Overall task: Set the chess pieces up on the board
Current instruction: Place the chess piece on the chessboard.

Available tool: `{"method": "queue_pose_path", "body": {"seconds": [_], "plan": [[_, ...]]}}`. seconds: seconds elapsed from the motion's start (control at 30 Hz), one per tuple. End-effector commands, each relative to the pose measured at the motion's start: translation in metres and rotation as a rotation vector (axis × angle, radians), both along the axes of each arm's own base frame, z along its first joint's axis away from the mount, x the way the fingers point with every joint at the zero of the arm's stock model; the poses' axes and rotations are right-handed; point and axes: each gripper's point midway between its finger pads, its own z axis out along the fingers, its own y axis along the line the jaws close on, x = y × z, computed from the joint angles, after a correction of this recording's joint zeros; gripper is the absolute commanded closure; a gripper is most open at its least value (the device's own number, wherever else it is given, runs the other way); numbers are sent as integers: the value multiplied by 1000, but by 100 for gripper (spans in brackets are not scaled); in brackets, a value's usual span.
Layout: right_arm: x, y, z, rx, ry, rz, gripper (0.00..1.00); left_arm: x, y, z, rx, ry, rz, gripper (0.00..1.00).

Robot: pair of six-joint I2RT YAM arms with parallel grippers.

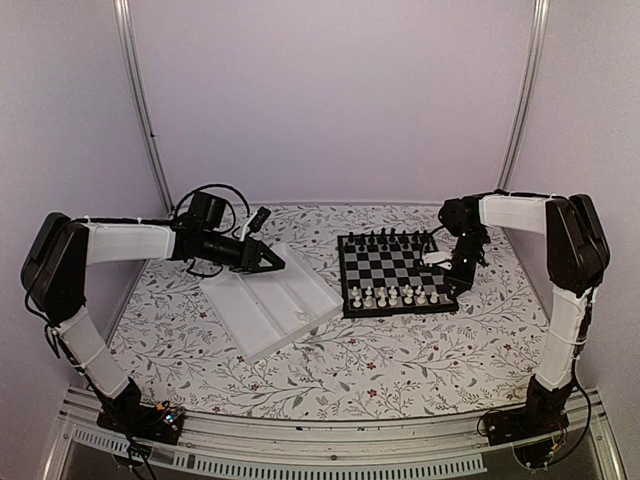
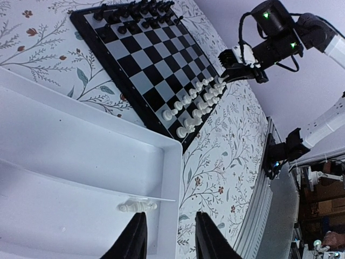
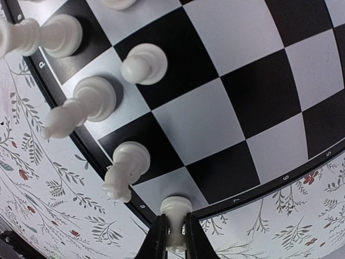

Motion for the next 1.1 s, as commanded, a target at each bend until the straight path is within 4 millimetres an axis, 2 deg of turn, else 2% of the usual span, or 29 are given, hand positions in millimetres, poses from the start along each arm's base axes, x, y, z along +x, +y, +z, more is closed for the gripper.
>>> {"method": "queue_pose_path", "body": {"seconds": [0.0, 0.23, 0.5, 0.73, 0.9, 1.0, 1.07], "plan": [[3, 6, -1, 28, 13, -14, 87, 0, -5, 11, -10, -29, -21, 68], [2, 9, 0, 43, 20, -14, 85, 0, -5, 10, -8, -26, -20, 68], [2, 11, 5, 56, 14, -14, 74, 0, -5, 8, -3, -23, -22, 68], [6, 9, 41, 69, -54, -18, 64, 3, -2, 0, 35, -28, -3, 68], [11, -3, 76, 120, -154, -63, 60, 8, 7, -32, 250, -58, 58, 68], [22, -4, 98, 216, -246, -111, 59, 3, 6, -51, 429, -103, 42, 68], [31, -1, 106, 282, -315, -142, 59, -3, 4, -62, 526, -124, 17, 69]]}}
